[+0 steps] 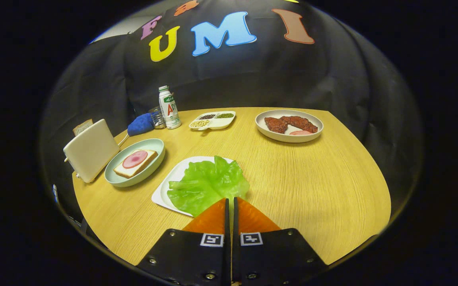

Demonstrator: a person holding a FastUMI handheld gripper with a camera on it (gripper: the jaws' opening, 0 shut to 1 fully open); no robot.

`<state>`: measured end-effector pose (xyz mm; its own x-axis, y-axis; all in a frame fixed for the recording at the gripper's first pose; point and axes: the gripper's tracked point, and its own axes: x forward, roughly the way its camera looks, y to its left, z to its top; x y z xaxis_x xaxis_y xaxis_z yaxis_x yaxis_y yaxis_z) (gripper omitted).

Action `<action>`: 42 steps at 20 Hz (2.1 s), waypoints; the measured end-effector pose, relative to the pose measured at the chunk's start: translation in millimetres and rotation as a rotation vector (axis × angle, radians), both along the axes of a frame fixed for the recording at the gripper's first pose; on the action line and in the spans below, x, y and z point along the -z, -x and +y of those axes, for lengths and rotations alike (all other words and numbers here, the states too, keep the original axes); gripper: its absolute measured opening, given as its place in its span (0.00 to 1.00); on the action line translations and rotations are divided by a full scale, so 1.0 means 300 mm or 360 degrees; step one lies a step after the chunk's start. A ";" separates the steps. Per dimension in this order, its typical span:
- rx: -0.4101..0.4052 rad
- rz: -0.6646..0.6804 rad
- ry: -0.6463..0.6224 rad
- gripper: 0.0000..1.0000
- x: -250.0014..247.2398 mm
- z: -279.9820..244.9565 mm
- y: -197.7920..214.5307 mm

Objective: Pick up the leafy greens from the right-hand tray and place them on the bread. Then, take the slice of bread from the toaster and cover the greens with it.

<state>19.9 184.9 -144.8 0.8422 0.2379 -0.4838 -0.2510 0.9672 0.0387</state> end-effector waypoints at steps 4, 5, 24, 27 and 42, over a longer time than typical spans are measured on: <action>-0.0029 -0.0069 -0.0087 0.01 -0.068 0.021 0.012; -0.0039 -0.0087 -0.0101 0.01 -0.088 0.031 0.018; -0.0226 -0.0378 -0.0081 0.01 -0.377 0.299 0.085; -0.0263 -0.0392 -0.0079 0.01 -0.395 0.362 0.085; -0.0467 -0.0381 -0.0067 0.01 -0.342 0.805 -0.032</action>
<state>29.5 426.3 -42.1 0.8232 0.5014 -0.2662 -0.5239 0.8516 -0.0162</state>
